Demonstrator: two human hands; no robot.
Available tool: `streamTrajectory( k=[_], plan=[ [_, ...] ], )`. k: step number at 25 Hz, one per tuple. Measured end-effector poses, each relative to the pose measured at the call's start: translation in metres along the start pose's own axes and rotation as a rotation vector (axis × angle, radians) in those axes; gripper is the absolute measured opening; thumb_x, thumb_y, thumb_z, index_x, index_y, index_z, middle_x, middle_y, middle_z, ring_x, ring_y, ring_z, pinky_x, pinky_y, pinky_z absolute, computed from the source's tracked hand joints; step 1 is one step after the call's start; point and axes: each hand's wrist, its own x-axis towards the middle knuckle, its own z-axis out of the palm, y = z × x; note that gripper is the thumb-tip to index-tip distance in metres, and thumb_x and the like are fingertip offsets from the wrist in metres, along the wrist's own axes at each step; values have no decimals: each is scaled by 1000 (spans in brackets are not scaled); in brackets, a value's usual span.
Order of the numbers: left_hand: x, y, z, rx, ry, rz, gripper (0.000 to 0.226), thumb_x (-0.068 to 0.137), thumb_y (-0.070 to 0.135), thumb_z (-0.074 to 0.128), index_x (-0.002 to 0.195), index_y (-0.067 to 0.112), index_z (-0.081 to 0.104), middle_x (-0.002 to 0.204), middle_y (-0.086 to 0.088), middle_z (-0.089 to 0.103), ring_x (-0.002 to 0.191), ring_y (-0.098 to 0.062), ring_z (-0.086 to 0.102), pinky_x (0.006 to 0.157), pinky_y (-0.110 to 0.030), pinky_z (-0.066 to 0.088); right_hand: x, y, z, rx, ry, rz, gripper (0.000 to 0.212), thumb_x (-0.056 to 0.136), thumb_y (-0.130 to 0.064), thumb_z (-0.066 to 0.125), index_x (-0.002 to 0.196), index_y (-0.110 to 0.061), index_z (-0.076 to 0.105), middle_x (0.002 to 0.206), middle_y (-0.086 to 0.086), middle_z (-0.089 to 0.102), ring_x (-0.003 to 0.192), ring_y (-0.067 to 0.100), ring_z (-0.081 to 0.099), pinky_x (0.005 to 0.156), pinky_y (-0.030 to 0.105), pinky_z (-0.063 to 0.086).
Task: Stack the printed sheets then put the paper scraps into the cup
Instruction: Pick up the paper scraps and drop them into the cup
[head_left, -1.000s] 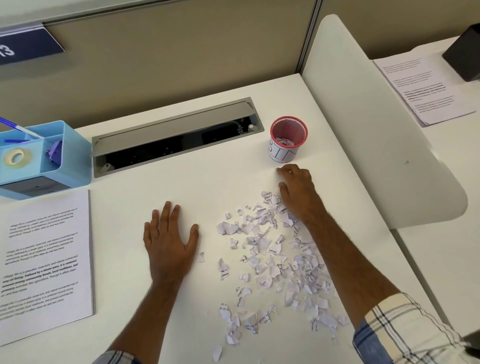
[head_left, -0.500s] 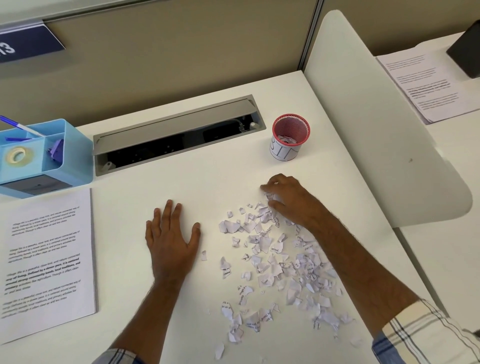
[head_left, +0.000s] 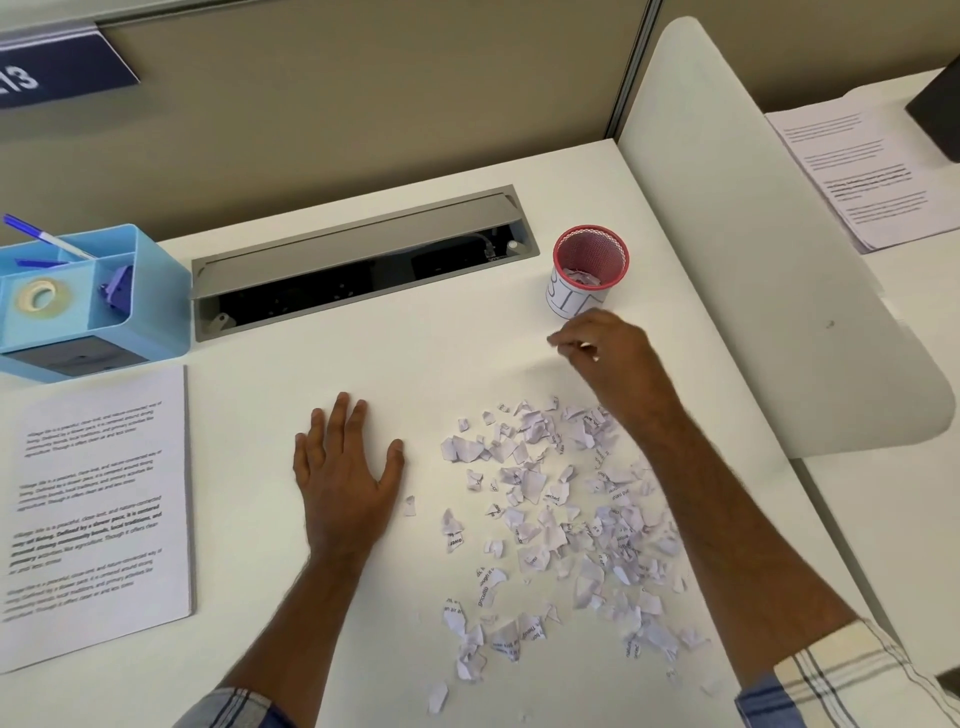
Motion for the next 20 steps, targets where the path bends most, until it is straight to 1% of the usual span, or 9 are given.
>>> streamTrajectory(
  k=[3,4,7,9,11,13,15,17,20],
  plan=[
    [1,0,0,-2,-2,0,70,99,58,41,158,21,37,172,4,25,161,-25,13,130,-50,12,34,-6,-32,-9,136,-44,18,88,-2,70,101,-10,80,101,-8,68,92,1,62,88,12,48],
    [1,0,0,-2,-1,-1,70,99,58,42,158,21,38,172,4,25,161,-25,14,130,-50,12,48,-6,-41,-41,168,-60,18,88,-4,70,102,-11,79,102,-7,69,93,3,61,88,12,46],
    [0,0,0,-1,4,-2,69,99,57,43,158,21,38,172,5,25,161,-25,14,130,-50,12,80,0,-51,-90,181,-51,17,89,-10,69,104,-12,76,106,2,72,98,15,66,88,22,53],
    [1,0,0,-4,0,-4,69,99,57,43,158,21,38,172,5,25,161,-24,14,130,-50,12,88,8,-50,-93,143,-39,19,90,-10,68,108,-13,74,109,3,72,101,18,67,92,32,56],
    [0,1,0,-4,0,-9,69,99,57,43,158,22,37,172,6,25,161,-24,13,131,-49,11,88,14,-51,-79,121,-3,24,93,-12,64,115,-14,72,116,2,73,107,18,67,97,36,55],
    [0,1,0,-3,2,-10,69,99,57,44,158,22,38,172,6,25,161,-24,13,130,-49,11,82,16,-53,-32,179,28,27,93,-9,59,117,-14,72,118,-1,72,108,13,66,97,29,54],
    [0,1,0,0,6,-7,69,99,57,44,157,21,38,172,5,25,161,-24,14,130,-50,12,68,15,-51,52,293,35,24,91,-4,58,109,-11,72,111,0,72,99,10,66,88,20,53],
    [0,1,0,4,9,-2,69,99,57,44,157,21,38,171,4,26,161,-25,14,130,-50,13,47,14,-42,127,356,62,16,91,-4,62,103,-11,70,104,2,71,89,8,66,81,16,51],
    [1,0,0,2,6,-1,68,99,56,44,158,21,38,172,4,26,161,-25,14,130,-51,13,6,23,-17,158,276,155,16,93,-4,65,104,-14,71,103,1,71,85,5,63,78,12,49]
  ],
)
